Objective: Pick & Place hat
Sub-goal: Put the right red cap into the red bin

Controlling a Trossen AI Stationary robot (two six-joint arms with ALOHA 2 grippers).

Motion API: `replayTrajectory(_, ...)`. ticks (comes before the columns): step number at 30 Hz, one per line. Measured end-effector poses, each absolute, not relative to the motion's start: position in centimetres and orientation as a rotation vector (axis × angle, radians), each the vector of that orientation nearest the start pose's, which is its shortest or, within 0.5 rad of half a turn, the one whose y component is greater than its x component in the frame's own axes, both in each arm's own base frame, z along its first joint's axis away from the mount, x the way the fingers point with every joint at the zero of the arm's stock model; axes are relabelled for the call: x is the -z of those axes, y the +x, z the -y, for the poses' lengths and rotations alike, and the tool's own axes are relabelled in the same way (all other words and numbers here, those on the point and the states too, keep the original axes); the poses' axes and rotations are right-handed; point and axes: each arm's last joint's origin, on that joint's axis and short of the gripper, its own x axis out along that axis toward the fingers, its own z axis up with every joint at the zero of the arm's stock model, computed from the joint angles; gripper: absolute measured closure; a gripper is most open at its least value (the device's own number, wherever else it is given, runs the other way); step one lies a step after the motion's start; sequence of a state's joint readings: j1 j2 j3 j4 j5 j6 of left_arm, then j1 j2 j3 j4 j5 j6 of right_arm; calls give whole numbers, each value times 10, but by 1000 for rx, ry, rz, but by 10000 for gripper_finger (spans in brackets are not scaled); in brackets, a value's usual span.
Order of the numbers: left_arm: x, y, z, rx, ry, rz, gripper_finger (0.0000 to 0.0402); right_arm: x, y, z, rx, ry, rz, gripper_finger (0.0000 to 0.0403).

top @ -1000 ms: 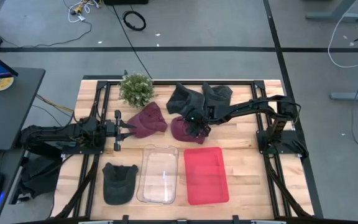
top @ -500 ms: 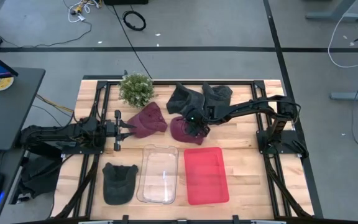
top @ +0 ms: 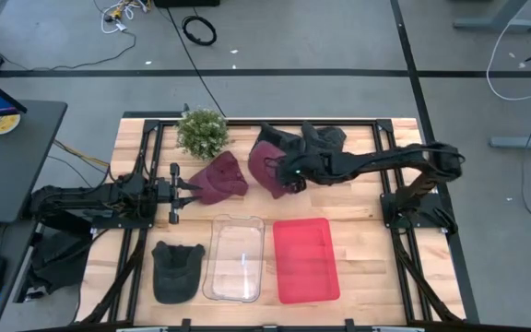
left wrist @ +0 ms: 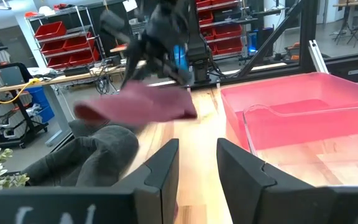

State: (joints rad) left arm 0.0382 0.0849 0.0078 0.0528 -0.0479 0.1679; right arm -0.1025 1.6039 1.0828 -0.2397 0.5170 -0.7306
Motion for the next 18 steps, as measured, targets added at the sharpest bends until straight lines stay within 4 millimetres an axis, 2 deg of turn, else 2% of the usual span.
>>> replayTrajectory(6, -164, 102, -5, -83, 168, -32, 287, -270, 310, 31, 455, -697, -866, 401)
replayTrajectory(10, -164, 102, -5, -83, 168, -32, 287, -285, 292, 16, 488, -612, -830, 401)
replayTrajectory(18, -164, 102, -5, -83, 168, -35, 287, -297, 275, -16, 460, -495, -754, 401)
